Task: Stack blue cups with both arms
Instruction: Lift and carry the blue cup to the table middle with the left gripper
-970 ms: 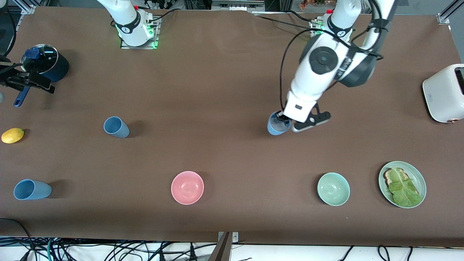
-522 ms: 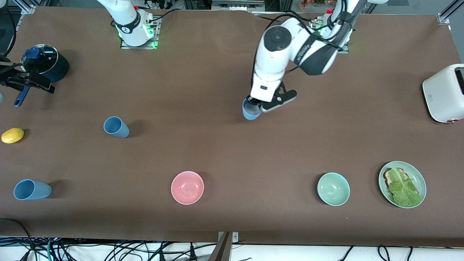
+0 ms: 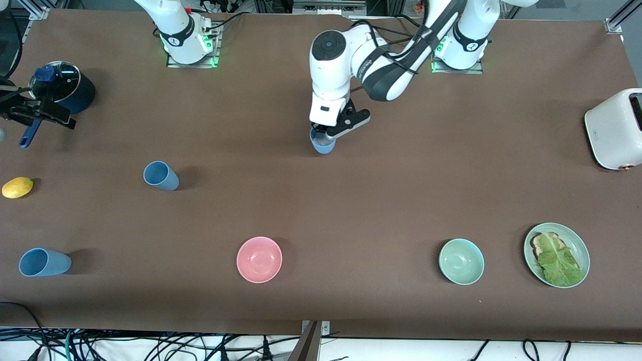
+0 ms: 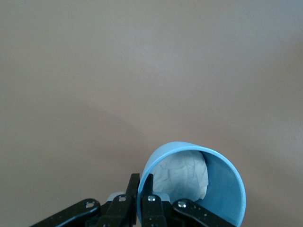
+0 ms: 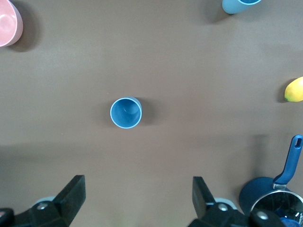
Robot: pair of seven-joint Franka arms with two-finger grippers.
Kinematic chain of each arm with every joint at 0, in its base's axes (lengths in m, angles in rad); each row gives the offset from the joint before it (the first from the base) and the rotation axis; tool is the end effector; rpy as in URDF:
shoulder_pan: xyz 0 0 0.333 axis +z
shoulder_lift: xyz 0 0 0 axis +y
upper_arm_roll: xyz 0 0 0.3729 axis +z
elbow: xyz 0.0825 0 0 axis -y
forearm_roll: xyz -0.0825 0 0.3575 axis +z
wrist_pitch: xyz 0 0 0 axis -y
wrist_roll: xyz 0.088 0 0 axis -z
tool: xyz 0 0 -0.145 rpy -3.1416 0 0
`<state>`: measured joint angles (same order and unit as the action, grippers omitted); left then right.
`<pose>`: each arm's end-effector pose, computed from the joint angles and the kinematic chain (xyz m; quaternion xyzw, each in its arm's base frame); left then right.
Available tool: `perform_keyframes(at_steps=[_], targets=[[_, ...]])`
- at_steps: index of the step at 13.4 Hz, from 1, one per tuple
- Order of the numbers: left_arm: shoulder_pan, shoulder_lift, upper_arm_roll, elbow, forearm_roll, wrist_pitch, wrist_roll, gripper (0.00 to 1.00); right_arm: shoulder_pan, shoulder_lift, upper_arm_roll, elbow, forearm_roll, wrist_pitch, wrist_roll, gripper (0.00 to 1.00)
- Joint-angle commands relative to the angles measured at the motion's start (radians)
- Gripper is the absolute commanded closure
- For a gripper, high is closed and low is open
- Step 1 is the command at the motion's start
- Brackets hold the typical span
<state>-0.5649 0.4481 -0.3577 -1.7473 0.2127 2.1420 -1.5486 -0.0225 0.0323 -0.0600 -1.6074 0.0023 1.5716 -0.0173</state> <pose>0.4274 -0.4965 0.3568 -0.9637 -0.2665 -0.0085 0.0134 0.5330 -0.0432 0.6101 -0.9989 0.0326 0.0340 0.0019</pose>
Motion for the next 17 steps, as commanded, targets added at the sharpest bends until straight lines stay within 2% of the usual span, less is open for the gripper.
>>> perform_keyframes(at_steps=[1,8,15,17], targets=[[-0.036,0.072,0.002,0.086,0.030,-0.005,-0.042,1.00,-0.011,-0.002,0.011,0.006,-0.004,-0.012,-0.001,0.00],[-0.038,0.159,0.035,0.092,0.028,0.203,-0.071,1.00,-0.011,-0.002,0.011,0.006,-0.004,-0.012,-0.001,0.00],[-0.032,0.187,0.055,0.107,0.033,0.210,-0.067,1.00,-0.011,-0.002,0.011,0.006,-0.004,-0.012,-0.001,0.00],[-0.035,0.192,0.071,0.107,0.068,0.208,-0.073,1.00,-0.011,-0.002,0.011,0.006,-0.002,-0.010,0.000,0.00]])
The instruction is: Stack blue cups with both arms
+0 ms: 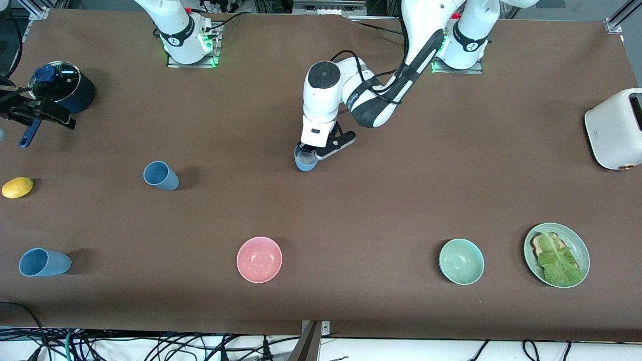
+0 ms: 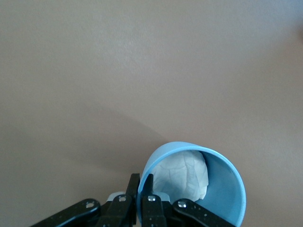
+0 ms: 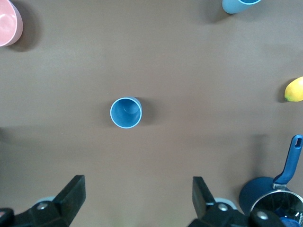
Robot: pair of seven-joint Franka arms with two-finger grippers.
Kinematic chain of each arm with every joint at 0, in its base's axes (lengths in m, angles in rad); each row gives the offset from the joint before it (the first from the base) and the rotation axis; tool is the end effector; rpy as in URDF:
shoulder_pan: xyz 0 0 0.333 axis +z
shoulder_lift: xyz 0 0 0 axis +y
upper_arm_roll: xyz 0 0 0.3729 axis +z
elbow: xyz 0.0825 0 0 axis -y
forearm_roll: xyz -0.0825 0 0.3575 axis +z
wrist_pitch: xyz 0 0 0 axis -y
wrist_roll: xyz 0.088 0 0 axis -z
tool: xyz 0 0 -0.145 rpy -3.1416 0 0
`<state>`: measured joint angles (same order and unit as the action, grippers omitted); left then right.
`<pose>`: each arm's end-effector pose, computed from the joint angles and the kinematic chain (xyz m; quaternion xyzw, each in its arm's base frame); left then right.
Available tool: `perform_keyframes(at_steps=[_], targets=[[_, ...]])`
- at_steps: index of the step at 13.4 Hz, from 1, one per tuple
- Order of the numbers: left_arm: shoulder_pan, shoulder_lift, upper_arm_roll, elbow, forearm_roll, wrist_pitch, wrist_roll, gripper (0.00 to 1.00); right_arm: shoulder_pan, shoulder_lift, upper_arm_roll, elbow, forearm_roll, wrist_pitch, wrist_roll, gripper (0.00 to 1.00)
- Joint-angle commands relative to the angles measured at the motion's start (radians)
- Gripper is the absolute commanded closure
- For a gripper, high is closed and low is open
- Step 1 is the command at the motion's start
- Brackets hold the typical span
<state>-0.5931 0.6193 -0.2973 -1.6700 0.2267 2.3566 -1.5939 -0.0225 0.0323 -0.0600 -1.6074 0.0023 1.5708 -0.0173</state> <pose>0.4742 -0.5235 0.2915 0.9525 0.3005 0.0160 0.0477 0.5329 -0.0432 0.6100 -0.9989 0.0326 0.0344 0.0019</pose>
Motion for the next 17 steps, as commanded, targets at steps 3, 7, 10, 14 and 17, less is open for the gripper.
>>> perform_keyframes(at_steps=[3,7,10,14,17], targets=[[-0.010,0.025,0.012,0.029,0.083,-0.017,-0.028,1.00,-0.010,0.020,0.014,0.006,-0.007,-0.009,-0.003,0.00],[-0.010,0.028,0.010,0.029,0.085,-0.017,-0.031,1.00,0.077,0.127,0.020,0.017,-0.010,-0.012,-0.001,0.00],[-0.008,0.030,0.010,0.029,0.085,-0.017,-0.032,0.86,0.119,0.217,0.023,0.023,-0.007,0.003,0.011,0.00],[-0.008,0.025,0.010,0.030,0.085,-0.017,-0.054,0.73,0.190,0.278,0.022,-0.047,-0.010,0.171,0.133,0.00],[-0.005,0.008,0.009,0.030,0.076,-0.023,-0.057,0.70,0.196,0.278,0.022,-0.201,-0.008,0.377,0.142,0.00]])
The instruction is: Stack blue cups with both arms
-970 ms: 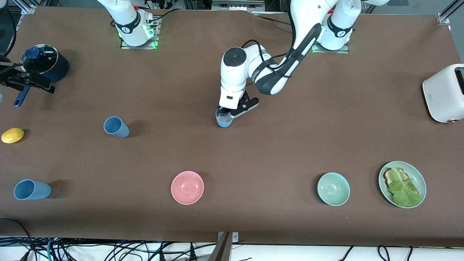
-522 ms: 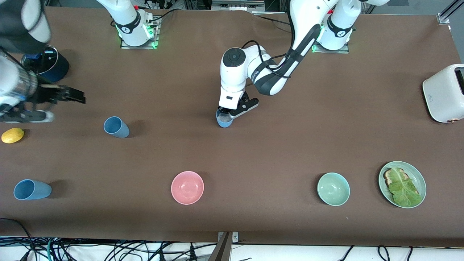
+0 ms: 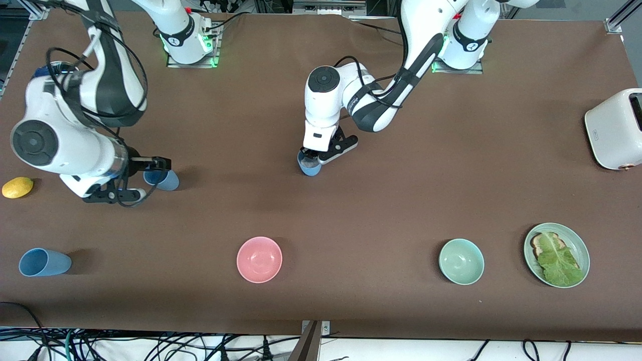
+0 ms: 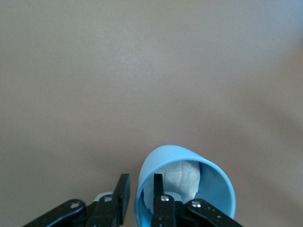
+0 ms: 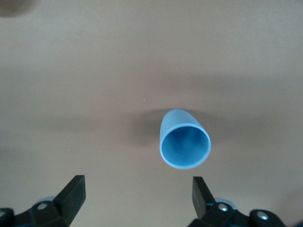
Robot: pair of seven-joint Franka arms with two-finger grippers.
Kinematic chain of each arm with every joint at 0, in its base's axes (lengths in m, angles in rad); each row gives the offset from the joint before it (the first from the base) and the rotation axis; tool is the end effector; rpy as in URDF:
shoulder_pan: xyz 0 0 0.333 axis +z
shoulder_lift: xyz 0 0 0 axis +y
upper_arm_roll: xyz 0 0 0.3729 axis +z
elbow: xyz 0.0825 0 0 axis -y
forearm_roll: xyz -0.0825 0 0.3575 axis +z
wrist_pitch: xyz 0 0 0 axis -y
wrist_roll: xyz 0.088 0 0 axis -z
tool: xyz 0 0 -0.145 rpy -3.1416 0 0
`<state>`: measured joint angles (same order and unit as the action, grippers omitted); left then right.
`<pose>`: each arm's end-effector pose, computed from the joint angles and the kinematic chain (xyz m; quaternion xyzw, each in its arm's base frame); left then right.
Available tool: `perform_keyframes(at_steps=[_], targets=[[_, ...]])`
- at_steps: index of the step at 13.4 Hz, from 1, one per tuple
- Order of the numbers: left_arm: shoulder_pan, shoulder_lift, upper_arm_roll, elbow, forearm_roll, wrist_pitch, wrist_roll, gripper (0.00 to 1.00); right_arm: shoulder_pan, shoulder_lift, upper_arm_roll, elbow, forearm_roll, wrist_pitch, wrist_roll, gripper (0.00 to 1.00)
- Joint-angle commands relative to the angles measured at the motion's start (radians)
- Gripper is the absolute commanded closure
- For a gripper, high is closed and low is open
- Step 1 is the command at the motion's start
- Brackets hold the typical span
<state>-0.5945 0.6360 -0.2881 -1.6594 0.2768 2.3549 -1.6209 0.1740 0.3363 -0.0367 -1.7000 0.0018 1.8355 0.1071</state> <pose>0.4812 -0.5205 0.2834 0.9523 0.3010 0.0323 0.0385 0.6086 0.0865 0.4115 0.9948 0.0151 -0.0987 0.0175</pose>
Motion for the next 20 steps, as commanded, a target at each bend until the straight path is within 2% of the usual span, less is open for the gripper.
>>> perform_keyframes(at_steps=[1,4,6,7,10,12,15,16,18,19,20], targets=[[-0.002,-0.015,-0.002,0.023,0.022,-0.038,-0.030,0.69,-0.001,-0.026,-0.002,-0.148,-0.006,0.175,0.017,0.00],[0.004,-0.036,-0.009,0.055,0.016,-0.107,-0.028,0.62,-0.004,-0.002,-0.005,-0.236,-0.008,0.318,0.016,0.00],[0.018,-0.074,-0.011,0.072,-0.036,-0.166,-0.018,0.54,-0.005,-0.010,-0.005,-0.273,-0.008,0.327,0.016,0.00],[0.022,-0.088,-0.011,0.095,-0.059,-0.207,-0.013,0.42,-0.007,-0.016,-0.008,-0.289,-0.008,0.327,0.016,0.00],[0.027,-0.105,-0.016,0.164,-0.085,-0.316,-0.011,0.23,-0.007,-0.048,-0.012,-0.354,-0.006,0.356,0.016,0.00],[0.041,-0.122,-0.019,0.190,-0.096,-0.368,0.001,0.03,-0.007,-0.040,-0.014,-0.374,-0.006,0.405,0.016,0.00],[0.082,-0.173,-0.023,0.198,-0.123,-0.448,0.114,0.00,-0.008,-0.031,-0.014,-0.389,-0.008,0.433,0.010,0.02],[0.105,-0.191,-0.023,0.198,-0.145,-0.466,0.151,0.00,-0.008,-0.028,-0.014,-0.388,-0.008,0.436,0.010,0.12],[0.151,-0.234,-0.023,0.199,-0.160,-0.535,0.281,0.00,-0.008,-0.026,-0.014,-0.388,-0.008,0.436,0.010,0.53],[0.185,-0.258,-0.023,0.199,-0.169,-0.574,0.359,0.00,-0.008,-0.023,-0.014,-0.388,-0.008,0.438,0.010,0.77],[0.217,-0.284,-0.023,0.202,-0.191,-0.604,0.430,0.00,-0.008,-0.020,-0.014,-0.388,-0.008,0.438,0.008,0.93]])
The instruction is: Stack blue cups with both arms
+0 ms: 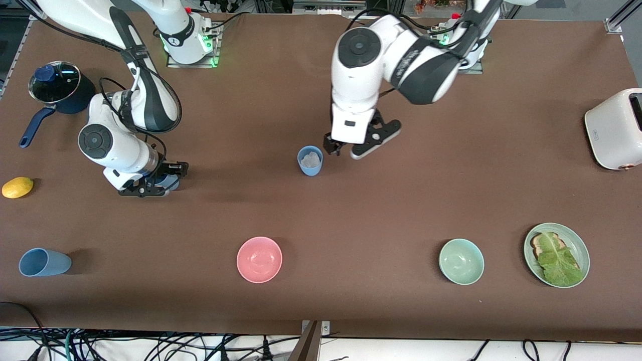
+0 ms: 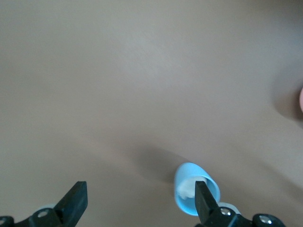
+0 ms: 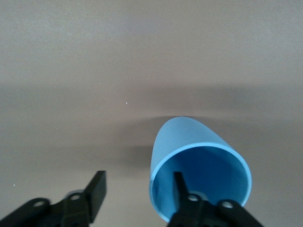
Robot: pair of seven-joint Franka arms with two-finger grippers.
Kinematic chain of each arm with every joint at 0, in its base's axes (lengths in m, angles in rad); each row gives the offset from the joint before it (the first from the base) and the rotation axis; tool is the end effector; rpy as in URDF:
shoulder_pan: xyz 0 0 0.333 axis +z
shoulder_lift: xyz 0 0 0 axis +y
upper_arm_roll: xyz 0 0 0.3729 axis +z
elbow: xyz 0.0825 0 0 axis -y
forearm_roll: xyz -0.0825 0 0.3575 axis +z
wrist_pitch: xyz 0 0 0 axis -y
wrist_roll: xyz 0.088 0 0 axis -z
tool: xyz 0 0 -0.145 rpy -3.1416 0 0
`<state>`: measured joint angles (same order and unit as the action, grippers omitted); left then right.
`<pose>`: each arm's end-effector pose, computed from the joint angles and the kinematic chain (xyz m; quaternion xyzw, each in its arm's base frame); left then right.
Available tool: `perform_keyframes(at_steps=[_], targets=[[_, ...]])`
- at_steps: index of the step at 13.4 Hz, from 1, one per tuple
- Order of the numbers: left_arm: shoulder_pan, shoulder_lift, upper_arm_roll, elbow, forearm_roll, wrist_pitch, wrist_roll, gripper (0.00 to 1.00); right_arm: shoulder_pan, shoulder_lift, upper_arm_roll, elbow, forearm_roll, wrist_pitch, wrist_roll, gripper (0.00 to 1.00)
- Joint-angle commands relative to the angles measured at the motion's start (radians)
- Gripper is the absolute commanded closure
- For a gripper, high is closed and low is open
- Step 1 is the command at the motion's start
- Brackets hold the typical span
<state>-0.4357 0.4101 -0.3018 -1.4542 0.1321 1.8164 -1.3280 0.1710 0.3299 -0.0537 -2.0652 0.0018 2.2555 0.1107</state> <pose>0.5276 -0.4132 0.4778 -0.9584 -0.2851 0.0038 0.0147 0.5651 0.0677 0.2971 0.9975 0.0035 -0.0681 0.0160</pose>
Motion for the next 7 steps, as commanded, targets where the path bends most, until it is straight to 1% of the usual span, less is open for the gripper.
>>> perform_keyframes(at_steps=[1,3,7], targets=[[0.090,-0.072,-0.007,0.020,-0.055,-0.110,0.214,0.00,-0.007,-0.008,0.003,-0.021,-0.011,0.016,0.006,1.00],[0.156,-0.085,-0.005,0.072,-0.057,-0.211,0.404,0.00,-0.007,0.003,0.003,-0.016,-0.011,0.015,0.012,1.00],[0.279,-0.128,0.016,0.084,-0.049,-0.278,0.737,0.00,0.004,0.006,0.005,0.017,-0.011,-0.003,0.009,1.00]])
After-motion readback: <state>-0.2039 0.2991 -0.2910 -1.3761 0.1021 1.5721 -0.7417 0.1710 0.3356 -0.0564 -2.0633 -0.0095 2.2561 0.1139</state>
